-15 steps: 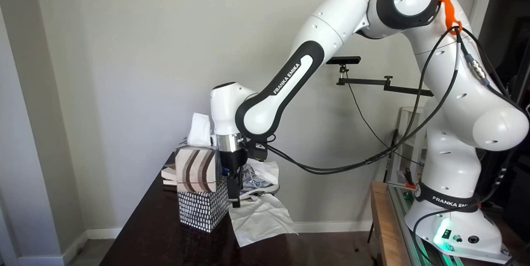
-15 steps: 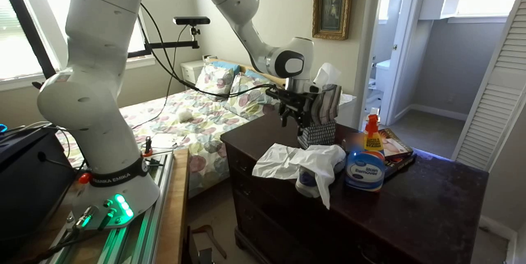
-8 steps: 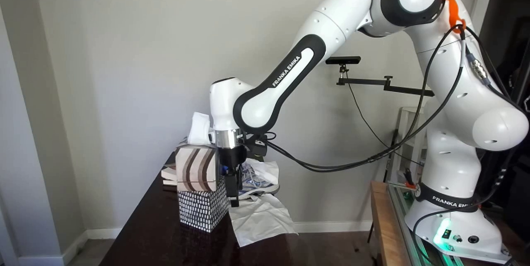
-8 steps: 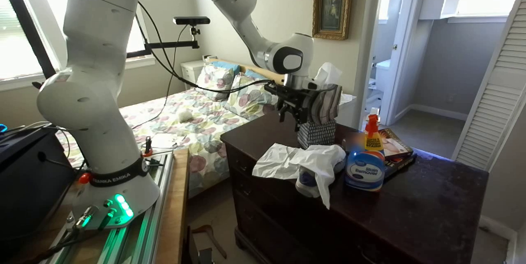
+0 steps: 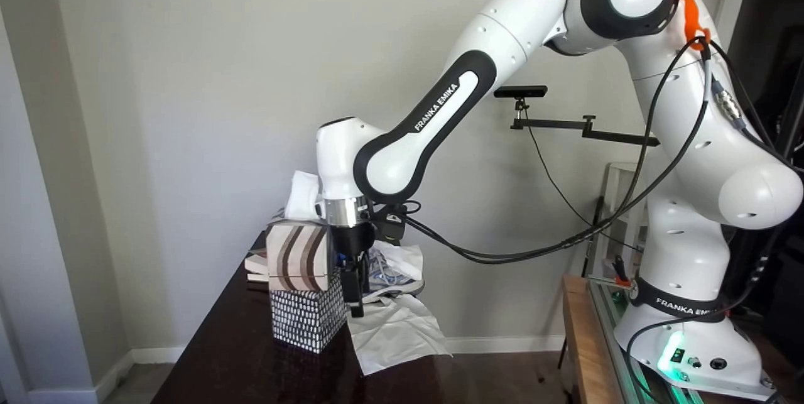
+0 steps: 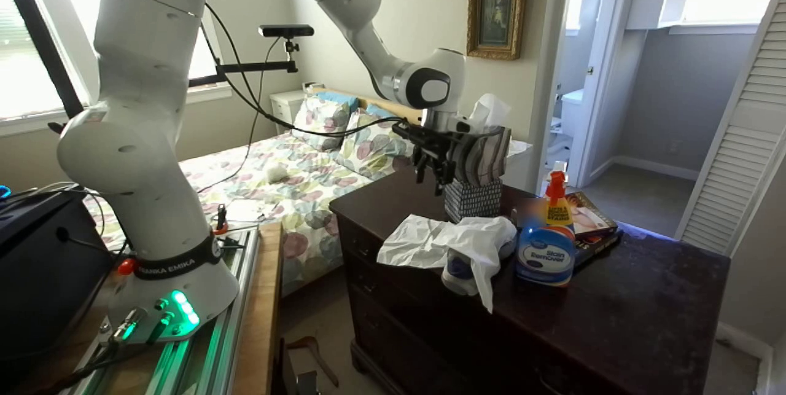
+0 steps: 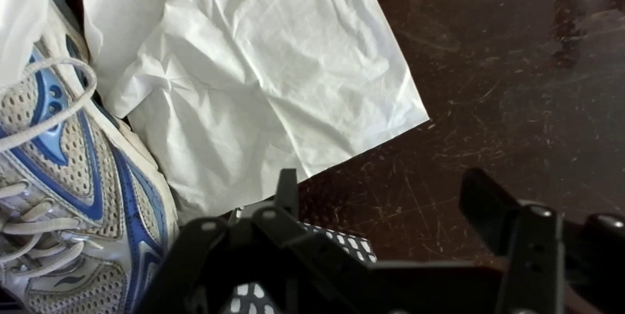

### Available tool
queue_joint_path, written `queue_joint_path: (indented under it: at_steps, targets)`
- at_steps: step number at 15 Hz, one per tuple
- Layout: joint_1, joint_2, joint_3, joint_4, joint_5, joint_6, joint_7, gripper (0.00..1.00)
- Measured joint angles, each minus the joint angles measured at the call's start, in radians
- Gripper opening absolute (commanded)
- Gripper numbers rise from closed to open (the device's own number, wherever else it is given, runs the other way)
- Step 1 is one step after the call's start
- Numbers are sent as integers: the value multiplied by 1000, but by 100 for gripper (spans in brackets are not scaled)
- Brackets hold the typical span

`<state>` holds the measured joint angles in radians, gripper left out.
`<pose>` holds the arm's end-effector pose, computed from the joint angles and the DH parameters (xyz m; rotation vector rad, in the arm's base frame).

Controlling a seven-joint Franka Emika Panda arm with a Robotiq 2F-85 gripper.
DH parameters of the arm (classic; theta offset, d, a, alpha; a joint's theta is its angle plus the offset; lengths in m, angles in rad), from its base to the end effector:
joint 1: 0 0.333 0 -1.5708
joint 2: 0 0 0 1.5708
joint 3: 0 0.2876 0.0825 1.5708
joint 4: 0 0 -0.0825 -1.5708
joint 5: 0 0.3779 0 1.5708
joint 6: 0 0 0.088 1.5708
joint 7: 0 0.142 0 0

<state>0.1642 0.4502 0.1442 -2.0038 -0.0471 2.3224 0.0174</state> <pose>0.5453 0.1740 0.1666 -3.0861 -0.4903 0.2026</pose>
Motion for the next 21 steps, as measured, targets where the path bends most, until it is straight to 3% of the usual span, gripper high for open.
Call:
queue_joint_path:
  at_steps: [8, 16, 21]
  targets:
    - [21, 0, -4, -1, -7, 6, 24, 1]
    - [-4, -39, 47, -10, 76, 28, -87, 0]
    - [-7, -47, 57, -8, 98, -99, -129, 0]
